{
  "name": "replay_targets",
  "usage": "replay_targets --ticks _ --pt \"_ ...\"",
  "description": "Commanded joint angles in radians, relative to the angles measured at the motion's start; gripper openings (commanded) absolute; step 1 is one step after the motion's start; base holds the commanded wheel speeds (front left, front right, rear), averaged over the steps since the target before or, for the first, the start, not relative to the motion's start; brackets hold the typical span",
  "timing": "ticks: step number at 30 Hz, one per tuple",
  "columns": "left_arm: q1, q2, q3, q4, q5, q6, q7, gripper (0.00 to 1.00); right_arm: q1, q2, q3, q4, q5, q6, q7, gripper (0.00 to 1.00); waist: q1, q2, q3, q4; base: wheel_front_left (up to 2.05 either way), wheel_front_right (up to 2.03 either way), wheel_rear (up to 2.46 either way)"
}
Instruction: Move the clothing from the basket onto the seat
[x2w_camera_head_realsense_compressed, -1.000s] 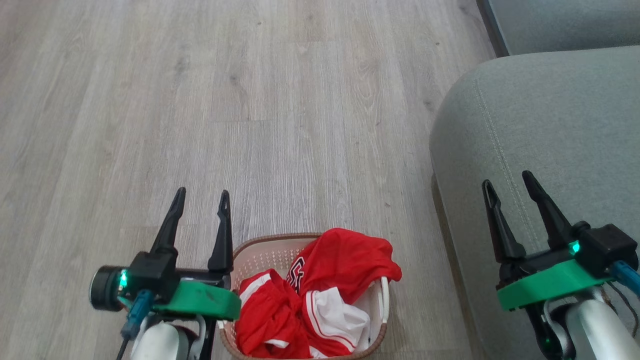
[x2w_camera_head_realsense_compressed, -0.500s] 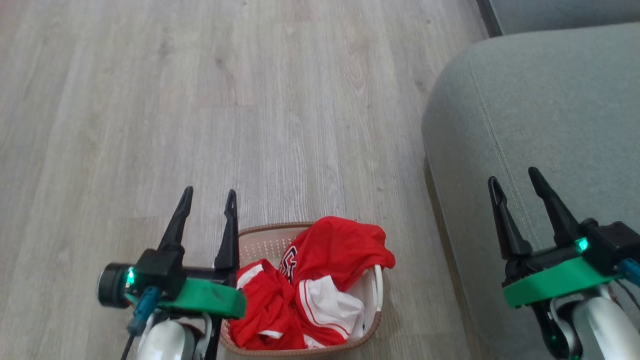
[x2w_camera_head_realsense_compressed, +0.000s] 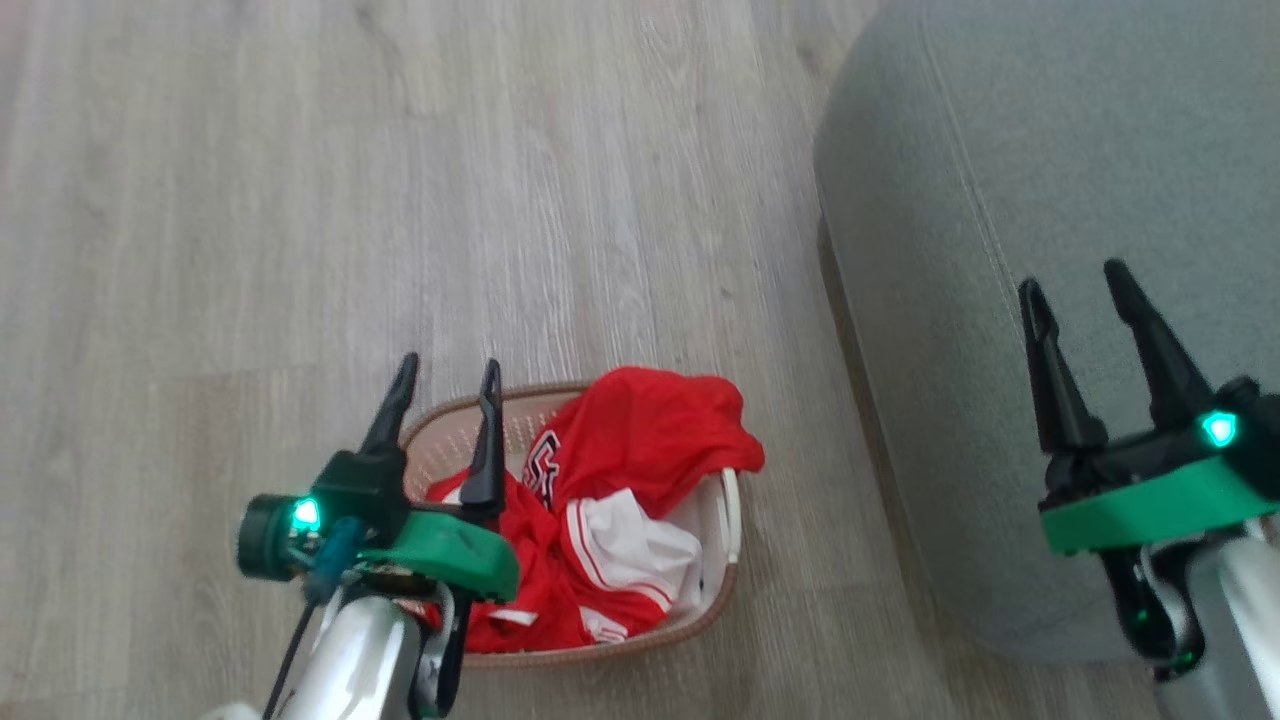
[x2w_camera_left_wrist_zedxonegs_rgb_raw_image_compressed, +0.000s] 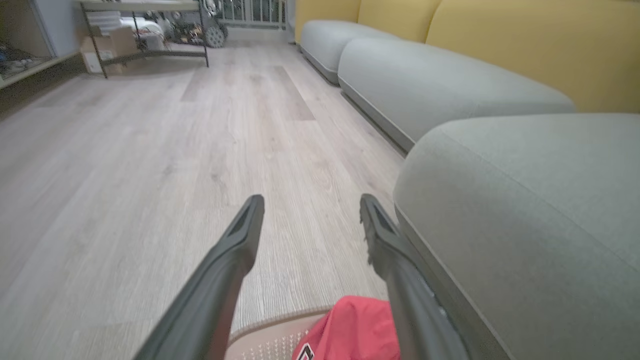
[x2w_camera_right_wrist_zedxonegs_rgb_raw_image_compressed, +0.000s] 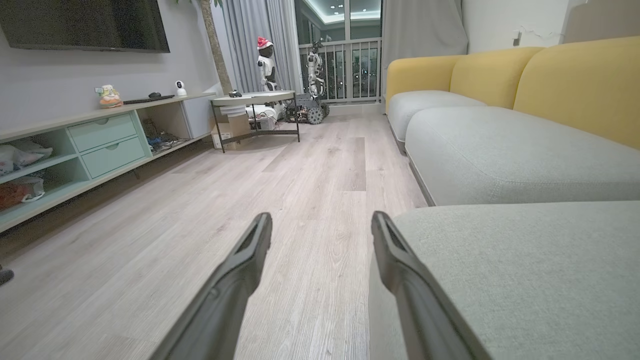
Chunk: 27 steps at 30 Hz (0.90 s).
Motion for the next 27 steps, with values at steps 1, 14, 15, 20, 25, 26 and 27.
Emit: replay_targets --ticks 1,14,15,20,25,26,27 --pt "-0.053 0.008 0.017 0.011 -0.013 0.006 -0.012 1.00 -0.045 -0.028 0.012 -0.044 0.010 0.000 -0.009 1.00 0.0000 0.0000 0.036 -0.019 0.00 0.00 0.00" --pt "-0.248 0.008 -0.040 0.449 -0.087 -0.002 -0.012 1.00 -0.130 -0.069 0.007 -0.103 0.056 0.000 -0.009 1.00 0.0000 0.0000 0.210 -0.082 0.00 0.00 0.00" --pt "-0.266 0.008 -0.043 0.477 -0.092 -0.002 -0.012 1.00 -0.138 -0.072 0.003 -0.109 0.059 0.000 -0.009 1.00 0.0000 0.0000 0.225 -0.086 0.00 0.00 0.00" --pt "-0.354 0.008 -0.057 0.624 -0.127 -0.002 -0.012 1.00 -0.177 -0.079 -0.025 -0.131 0.069 0.000 -0.009 1.00 0.0000 0.0000 0.300 -0.099 0.00 0.00 0.00" --pt "-0.443 0.008 -0.069 0.774 -0.164 0.001 -0.012 1.00 -0.211 -0.085 -0.050 -0.161 0.080 0.000 -0.009 1.00 0.0000 0.0000 0.379 -0.110 0.00 0.00 0.00" --pt "-0.459 0.008 -0.075 0.805 -0.167 0.001 -0.012 1.00 -0.217 -0.086 -0.055 -0.166 0.082 0.000 -0.009 1.00 0.0000 0.0000 0.392 -0.112 0.00 0.00 0.00" --pt "-0.475 0.008 -0.080 0.835 -0.170 0.003 -0.012 1.00 -0.223 -0.087 -0.058 -0.171 0.084 0.000 -0.009 1.00 0.0000 0.0000 0.406 -0.115 0.00 0.00 0.00"
